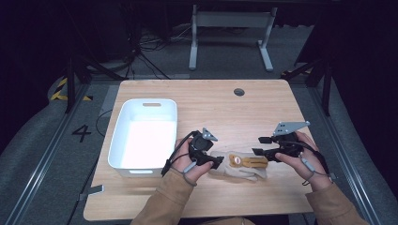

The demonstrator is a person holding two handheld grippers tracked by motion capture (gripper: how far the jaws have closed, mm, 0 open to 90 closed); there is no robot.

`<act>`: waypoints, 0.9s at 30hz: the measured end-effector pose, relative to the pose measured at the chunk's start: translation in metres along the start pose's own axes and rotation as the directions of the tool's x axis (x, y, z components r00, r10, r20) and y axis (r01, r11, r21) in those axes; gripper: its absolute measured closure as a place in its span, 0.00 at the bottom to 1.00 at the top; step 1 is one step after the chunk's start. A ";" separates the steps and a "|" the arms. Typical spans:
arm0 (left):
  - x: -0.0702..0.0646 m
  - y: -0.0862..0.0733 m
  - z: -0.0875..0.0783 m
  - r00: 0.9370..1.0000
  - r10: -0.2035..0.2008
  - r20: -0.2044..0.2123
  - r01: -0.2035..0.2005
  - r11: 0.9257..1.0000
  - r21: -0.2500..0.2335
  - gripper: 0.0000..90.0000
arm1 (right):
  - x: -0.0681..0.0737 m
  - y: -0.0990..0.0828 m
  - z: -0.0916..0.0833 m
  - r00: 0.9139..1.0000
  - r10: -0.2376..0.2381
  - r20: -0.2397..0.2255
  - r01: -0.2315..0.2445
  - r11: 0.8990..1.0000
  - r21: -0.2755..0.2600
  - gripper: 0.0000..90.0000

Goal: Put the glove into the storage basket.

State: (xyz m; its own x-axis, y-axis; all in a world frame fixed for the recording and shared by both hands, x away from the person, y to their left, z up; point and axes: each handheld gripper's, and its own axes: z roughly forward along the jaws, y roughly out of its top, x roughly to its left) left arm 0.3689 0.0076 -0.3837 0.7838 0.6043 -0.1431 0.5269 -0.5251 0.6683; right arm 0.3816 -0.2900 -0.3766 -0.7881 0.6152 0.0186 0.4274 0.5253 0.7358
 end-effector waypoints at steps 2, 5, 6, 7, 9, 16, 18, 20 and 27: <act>0.000 0.000 0.000 1.000 0.003 0.000 -0.003 1.000 -0.001 0.39 | -0.005 -0.002 -0.003 1.000 0.011 0.010 -0.011 1.000 -0.004 0.50; 0.000 0.002 0.001 1.000 0.019 -0.002 -0.019 1.000 -0.006 0.37 | -0.011 -0.004 -0.006 0.999 0.031 0.018 -0.031 0.999 -0.009 0.50; 0.000 0.002 0.000 1.000 0.024 -0.002 -0.024 1.000 -0.016 0.36 | -0.012 -0.005 -0.007 0.999 0.039 0.019 -0.039 0.999 -0.009 0.50; -0.001 0.004 -0.001 1.000 0.030 0.004 -0.030 0.999 -0.025 0.34 | -0.016 -0.007 -0.009 0.998 0.051 0.025 -0.051 0.999 -0.008 0.50; -0.001 0.004 -0.001 0.999 0.035 0.004 -0.035 0.999 -0.024 0.33 | -0.020 -0.009 -0.010 0.998 0.064 0.029 -0.064 0.998 -0.013 0.50; -0.005 0.008 -0.001 0.999 0.051 0.012 -0.051 0.998 -0.028 0.30 | -0.030 -0.014 -0.015 0.994 0.098 0.040 -0.097 0.995 -0.019 0.50; -0.006 0.009 -0.001 0.998 0.057 0.015 -0.057 0.998 -0.027 0.28 | -0.033 -0.015 -0.017 0.993 0.109 0.043 -0.108 0.994 -0.021 0.50; -0.006 0.010 0.000 0.998 0.065 0.026 -0.064 0.998 -0.030 0.27 | -0.036 -0.017 -0.018 0.992 0.118 0.046 -0.117 0.993 -0.024 0.50; -0.010 0.011 0.005 0.996 0.080 0.044 -0.078 0.996 -0.035 0.24 | -0.044 -0.021 -0.022 0.987 0.147 0.058 -0.146 0.989 -0.025 0.50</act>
State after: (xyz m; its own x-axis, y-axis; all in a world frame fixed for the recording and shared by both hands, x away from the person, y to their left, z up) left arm 0.3686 -0.0069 -0.3791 0.8371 0.5333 -0.1216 0.4521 -0.5494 0.7027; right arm 0.3976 -0.3413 -0.3782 -0.6897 0.7189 0.0871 0.5263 0.4150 0.7421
